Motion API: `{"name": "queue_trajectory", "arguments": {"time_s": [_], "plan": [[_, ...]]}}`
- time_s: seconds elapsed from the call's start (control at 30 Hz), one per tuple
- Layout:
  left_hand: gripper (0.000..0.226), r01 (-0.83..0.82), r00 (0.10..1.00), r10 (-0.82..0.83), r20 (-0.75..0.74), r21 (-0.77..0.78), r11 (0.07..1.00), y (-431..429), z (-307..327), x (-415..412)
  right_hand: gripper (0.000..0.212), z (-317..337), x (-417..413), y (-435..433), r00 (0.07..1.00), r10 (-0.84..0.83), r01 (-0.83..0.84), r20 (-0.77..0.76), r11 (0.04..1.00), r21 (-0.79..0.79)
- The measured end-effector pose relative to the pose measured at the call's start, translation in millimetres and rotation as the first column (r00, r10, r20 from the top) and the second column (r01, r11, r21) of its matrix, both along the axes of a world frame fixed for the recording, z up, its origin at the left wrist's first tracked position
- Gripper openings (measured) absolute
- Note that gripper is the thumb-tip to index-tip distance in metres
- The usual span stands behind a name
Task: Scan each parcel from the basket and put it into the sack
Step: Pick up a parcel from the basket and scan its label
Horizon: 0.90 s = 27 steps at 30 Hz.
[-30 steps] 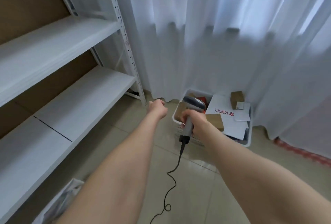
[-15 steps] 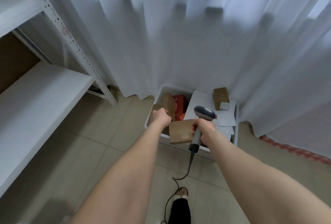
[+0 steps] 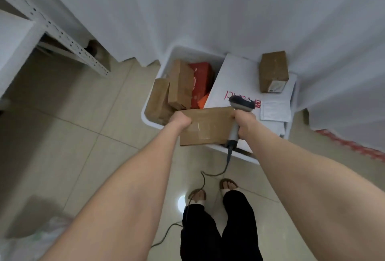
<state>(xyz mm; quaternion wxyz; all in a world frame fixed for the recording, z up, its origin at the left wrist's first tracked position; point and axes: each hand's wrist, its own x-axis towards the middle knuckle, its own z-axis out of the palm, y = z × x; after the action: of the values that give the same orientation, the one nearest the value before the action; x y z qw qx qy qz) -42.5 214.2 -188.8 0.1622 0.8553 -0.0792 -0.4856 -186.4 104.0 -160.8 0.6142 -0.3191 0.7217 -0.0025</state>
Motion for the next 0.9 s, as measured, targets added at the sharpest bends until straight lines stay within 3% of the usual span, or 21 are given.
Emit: {"name": "queue_trajectory", "arguments": {"time_s": [0.17, 0.37, 0.5, 0.57, 0.7, 0.9], "plan": [[0.055, -0.166, 0.986, 0.166, -0.008, 0.016, 0.986, -7, -60, -5, 0.037, -53, 0, -24, 0.999, 0.045, -0.045, -0.004, 0.998, 0.032], [0.052, -0.321, 0.941, 0.319, -0.113, 0.001, 0.947, -12, -67, -14, 0.035, -74, -5, -29, 0.997, 0.076, -0.077, 0.020, 0.994, 0.074], [0.090, -0.478, 0.871, 0.468, -0.152, -0.033, 0.878, -16, -44, -6, 0.030, -43, -7, -38, 0.998, 0.049, -0.051, 0.037, 0.998, 0.037], [0.101, -0.528, 0.843, 0.515, -0.154, -0.061, 0.847, -22, -5, -2, 0.032, -12, -4, -44, 0.997, 0.020, -0.020, 0.074, 1.000, -0.001], [0.078, -0.631, 0.775, 0.609, -0.168, -0.167, 0.757, -36, 92, 11, 0.035, 65, 10, -59, 0.987, -0.018, 0.028, 0.157, 0.997, -0.066], [0.076, -0.690, 0.698, 0.713, -0.068, -0.326, 0.646, -41, 227, 42, 0.051, 191, 38, -65, 0.944, -0.073, 0.118, 0.322, 0.985, -0.124]]}}
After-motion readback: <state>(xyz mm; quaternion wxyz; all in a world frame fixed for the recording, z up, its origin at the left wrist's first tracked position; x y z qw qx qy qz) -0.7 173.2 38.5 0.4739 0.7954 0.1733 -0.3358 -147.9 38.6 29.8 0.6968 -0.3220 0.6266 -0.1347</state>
